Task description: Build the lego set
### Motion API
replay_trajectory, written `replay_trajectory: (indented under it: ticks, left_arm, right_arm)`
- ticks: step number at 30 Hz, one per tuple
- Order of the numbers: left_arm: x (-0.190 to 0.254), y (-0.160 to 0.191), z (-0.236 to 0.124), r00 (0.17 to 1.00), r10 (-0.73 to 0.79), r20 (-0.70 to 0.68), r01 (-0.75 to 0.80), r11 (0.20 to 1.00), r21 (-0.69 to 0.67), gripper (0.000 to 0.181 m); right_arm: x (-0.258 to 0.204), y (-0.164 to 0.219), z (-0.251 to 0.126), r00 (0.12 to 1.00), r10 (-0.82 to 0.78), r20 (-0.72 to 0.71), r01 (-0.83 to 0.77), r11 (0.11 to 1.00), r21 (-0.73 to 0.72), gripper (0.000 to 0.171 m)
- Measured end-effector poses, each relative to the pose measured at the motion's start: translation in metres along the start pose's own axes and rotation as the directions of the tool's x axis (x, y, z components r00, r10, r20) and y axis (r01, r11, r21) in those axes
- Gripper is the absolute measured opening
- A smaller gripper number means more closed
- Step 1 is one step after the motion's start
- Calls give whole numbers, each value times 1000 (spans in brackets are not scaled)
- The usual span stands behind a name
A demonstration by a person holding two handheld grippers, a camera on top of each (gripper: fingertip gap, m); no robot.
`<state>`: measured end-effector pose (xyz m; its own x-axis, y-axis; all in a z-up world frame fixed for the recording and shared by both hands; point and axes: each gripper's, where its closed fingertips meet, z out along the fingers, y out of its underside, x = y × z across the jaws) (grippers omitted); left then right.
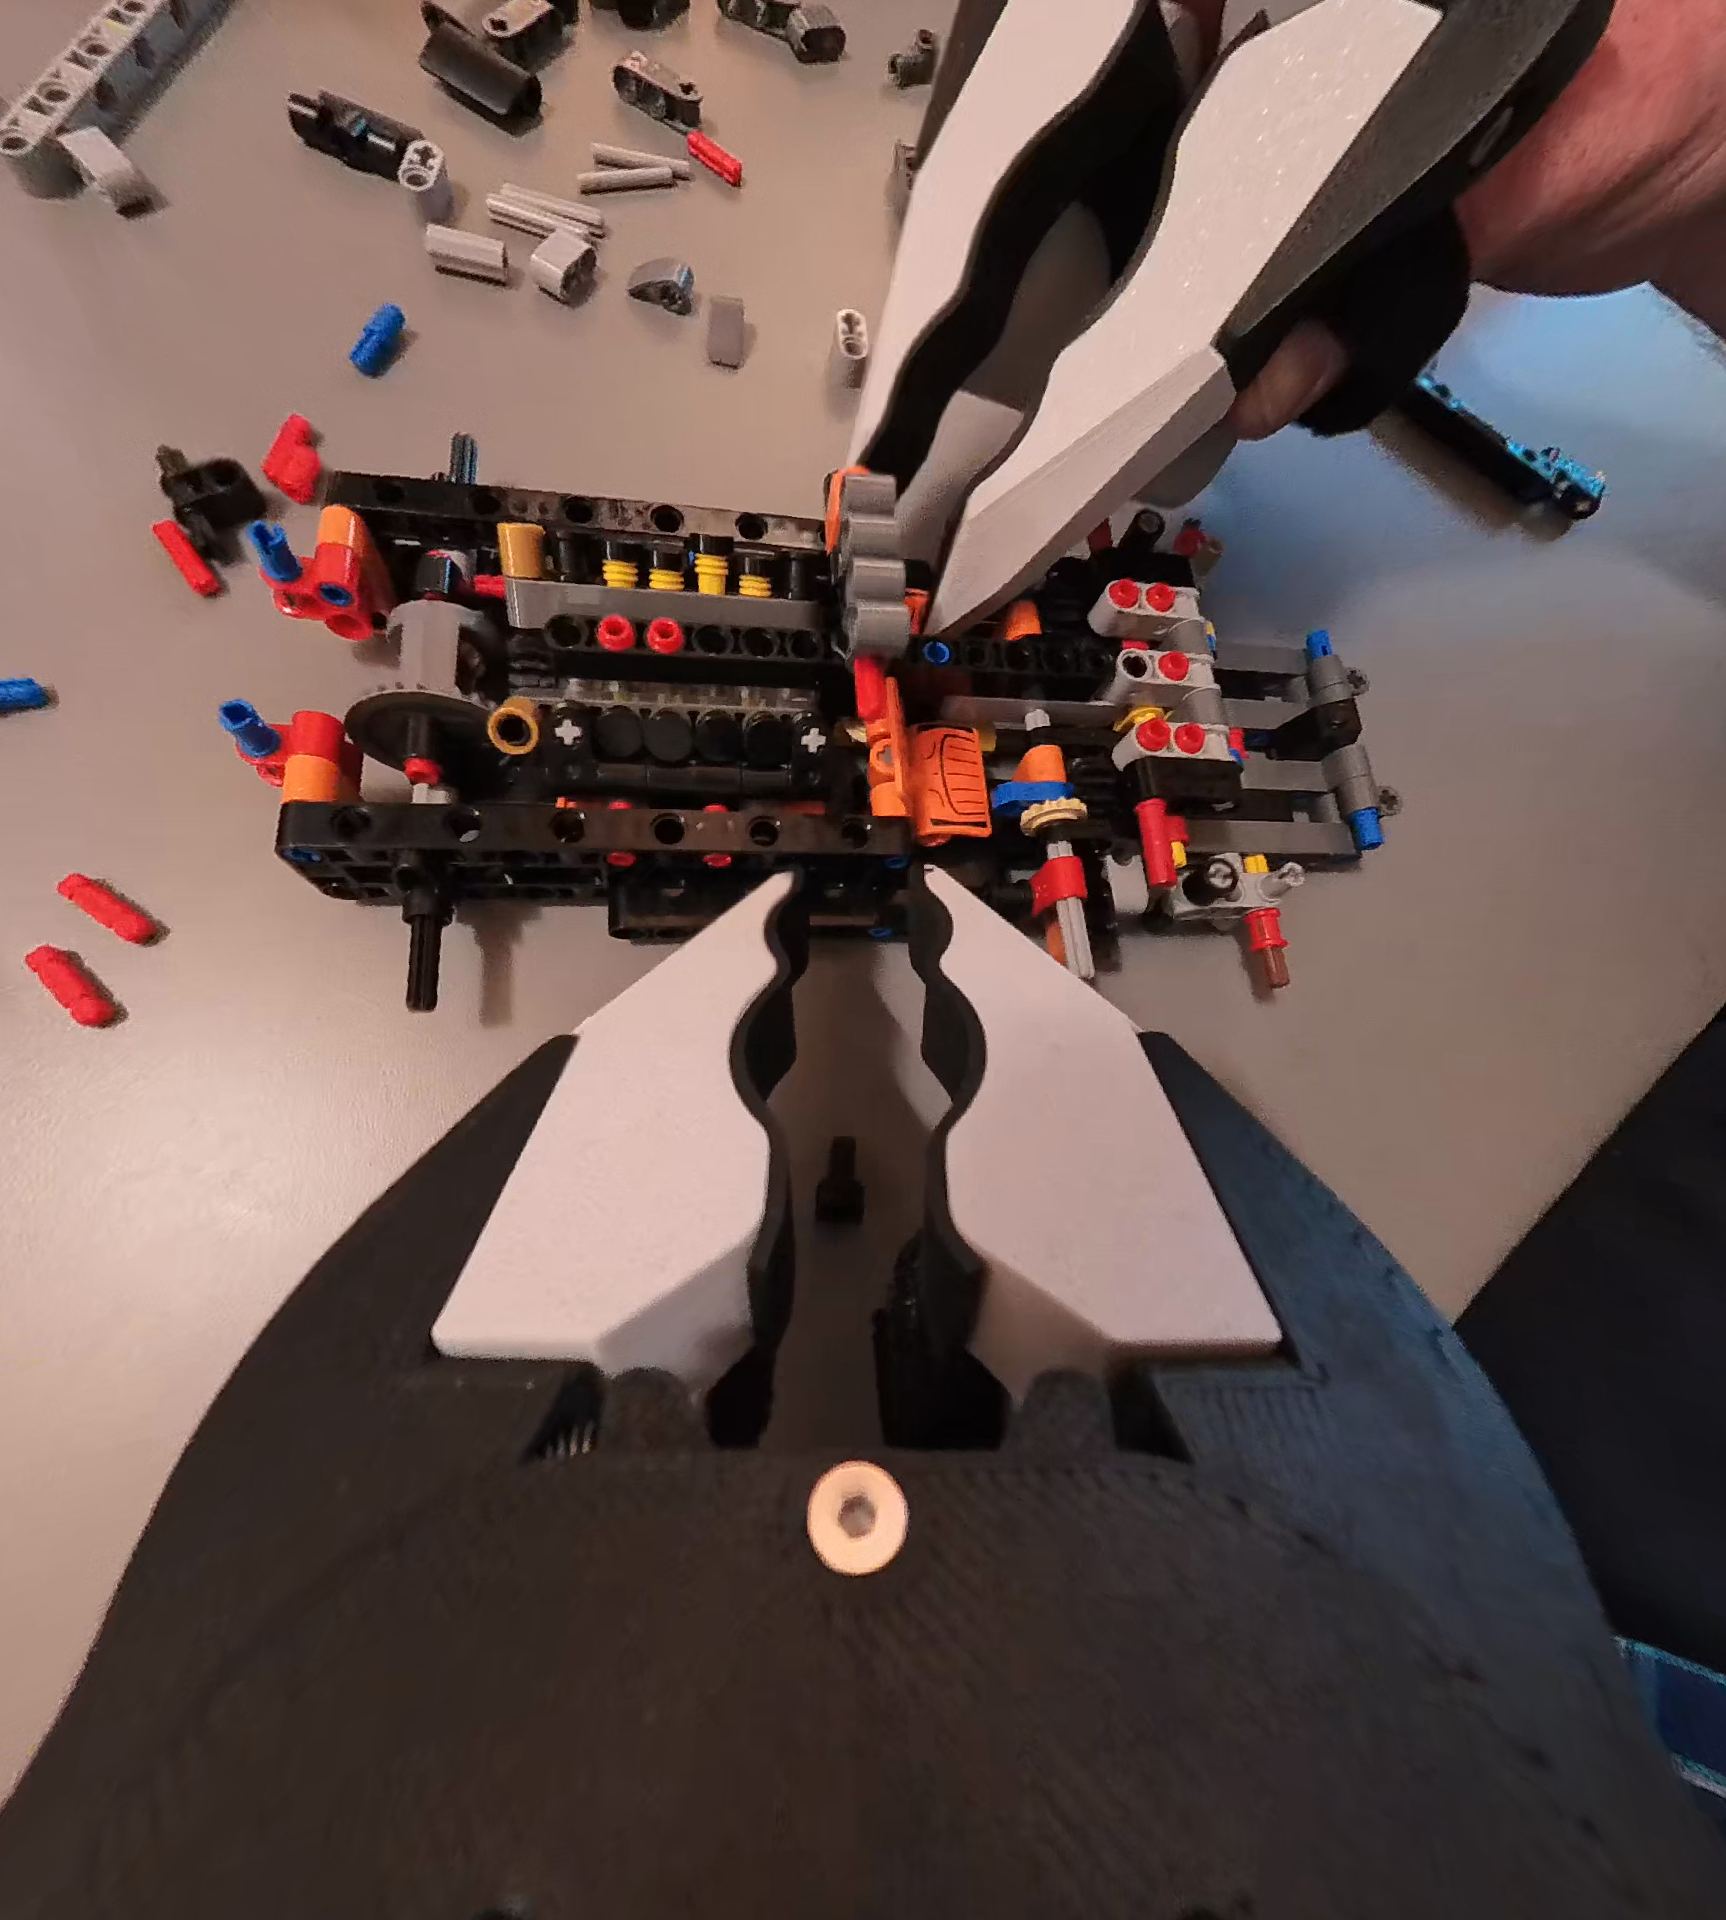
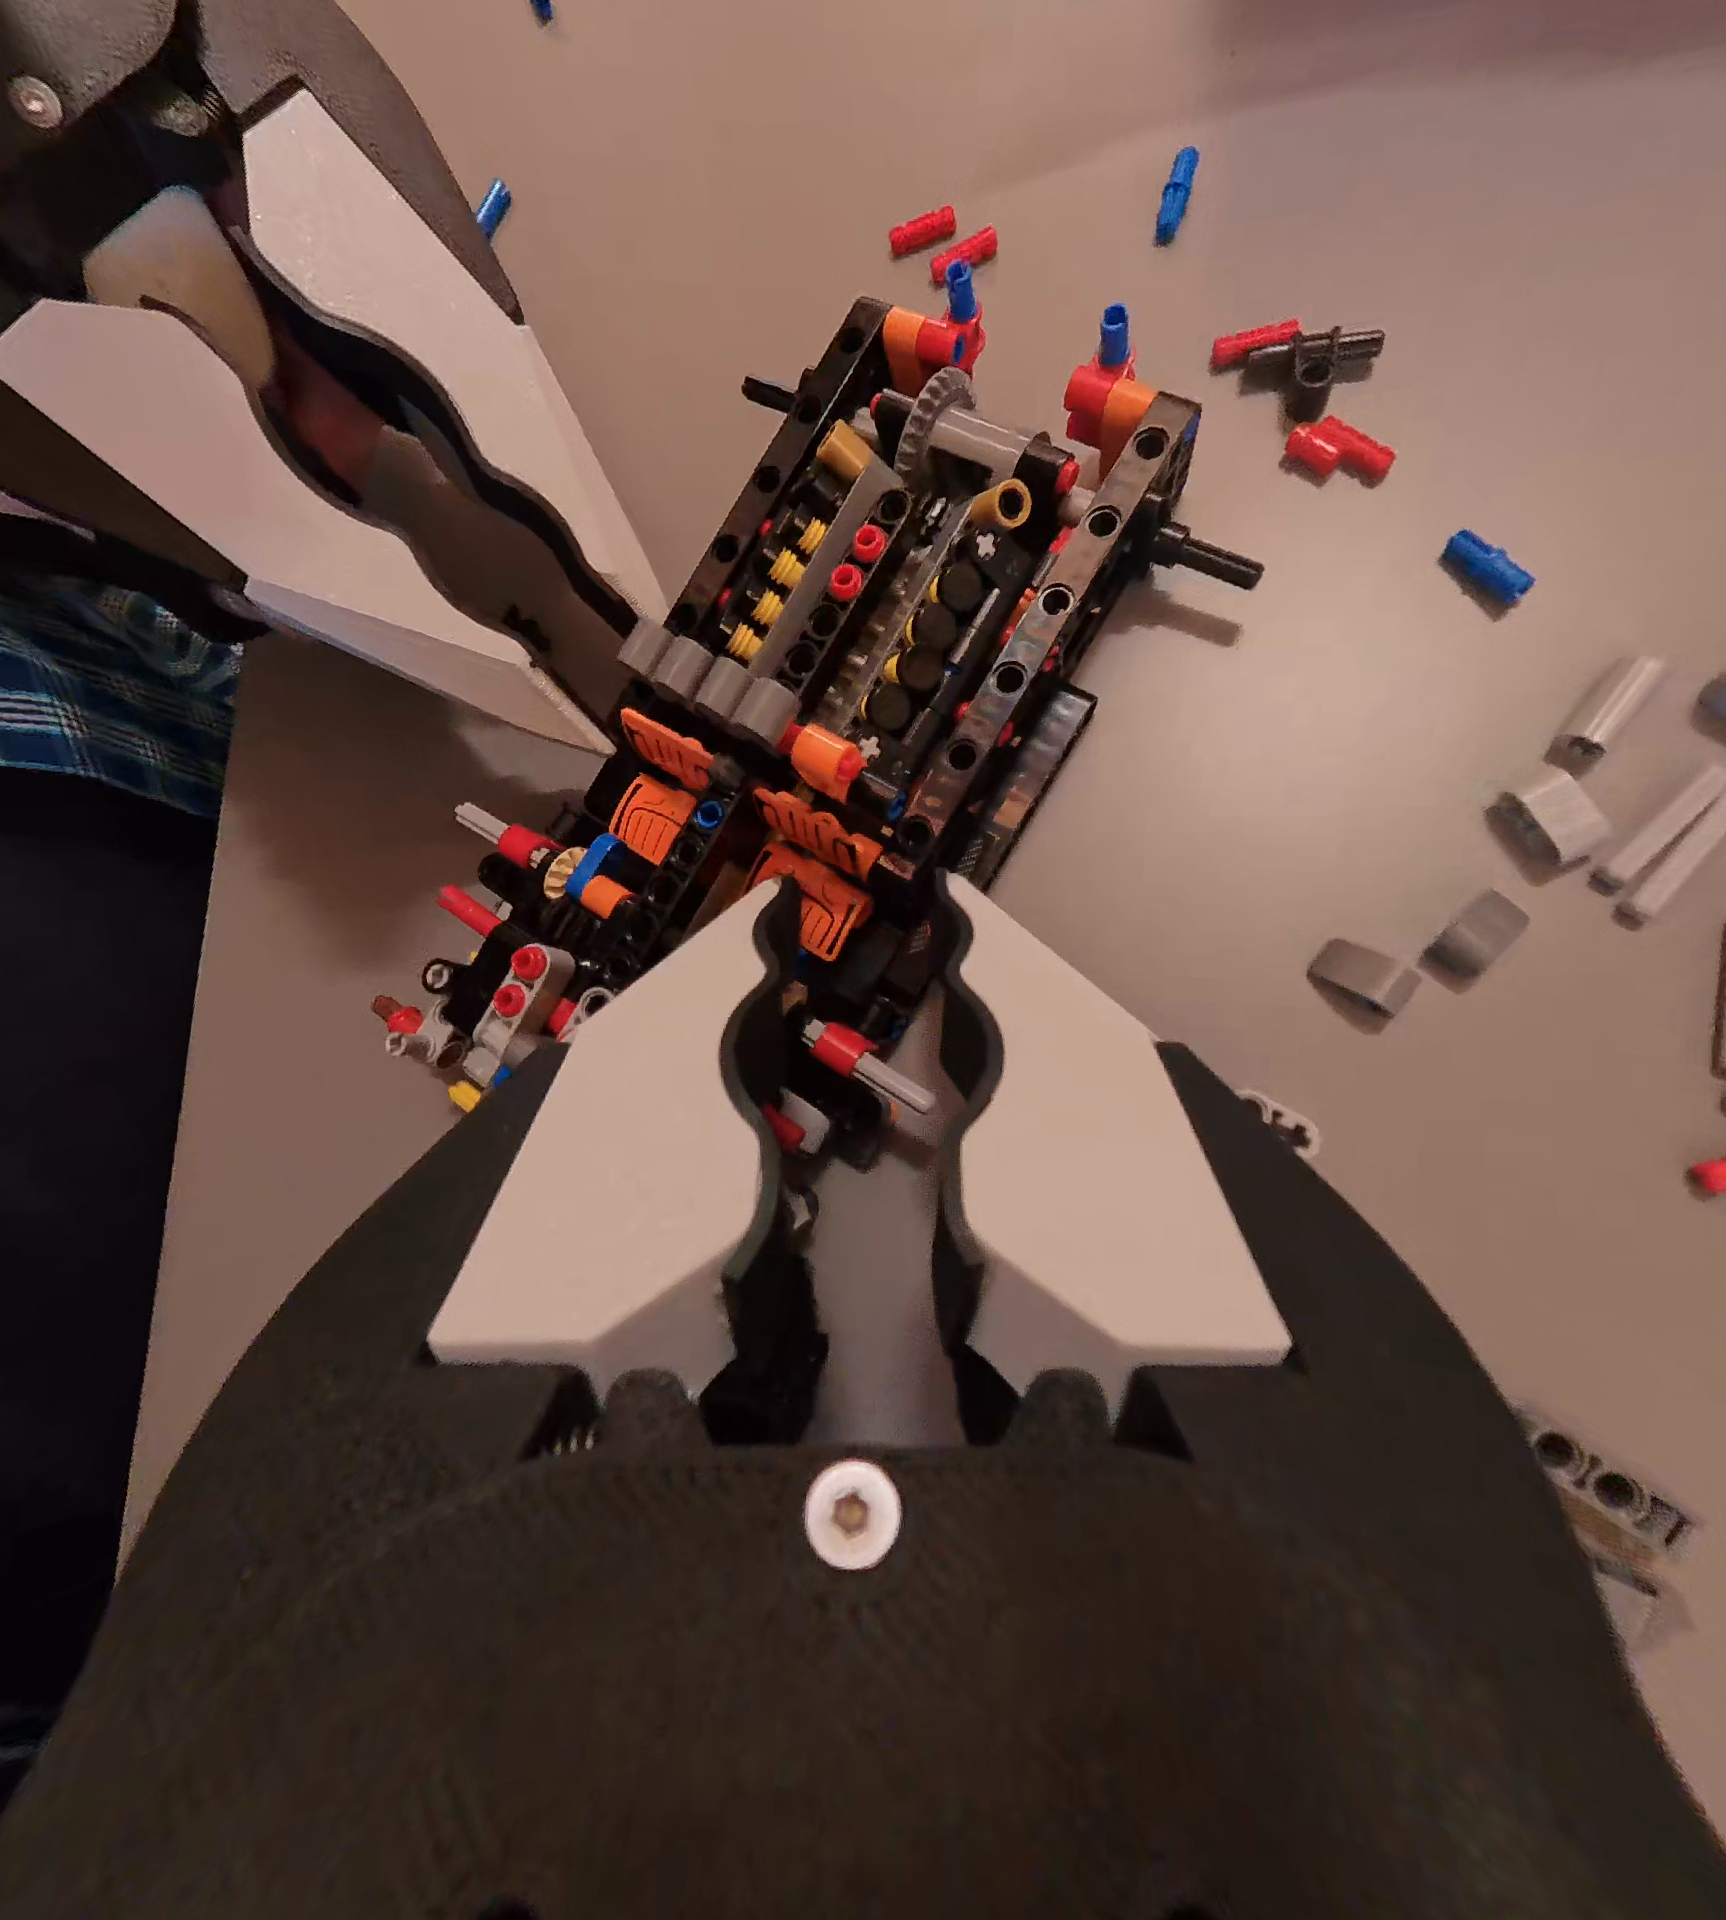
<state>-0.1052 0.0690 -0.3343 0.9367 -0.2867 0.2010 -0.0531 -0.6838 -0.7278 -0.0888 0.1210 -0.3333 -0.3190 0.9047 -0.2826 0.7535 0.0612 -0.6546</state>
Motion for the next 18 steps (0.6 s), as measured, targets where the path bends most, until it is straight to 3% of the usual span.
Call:
replay_trajectory:
  ticks: [1, 18]
  left_arm:
    - [-1, 0, -1, 1000, -2, 3, 2, 1000, 4, 17]
    - [-43, 12, -27, 999, -35, 22, 35, 999, -28, 15]
  right_arm:
    - [0, -1, 1, 1000, -2, -1, 2, 1000, -1, 23]
    - [3, -41, 36, 1000, -12, -16, 12, 1000, 5, 26]
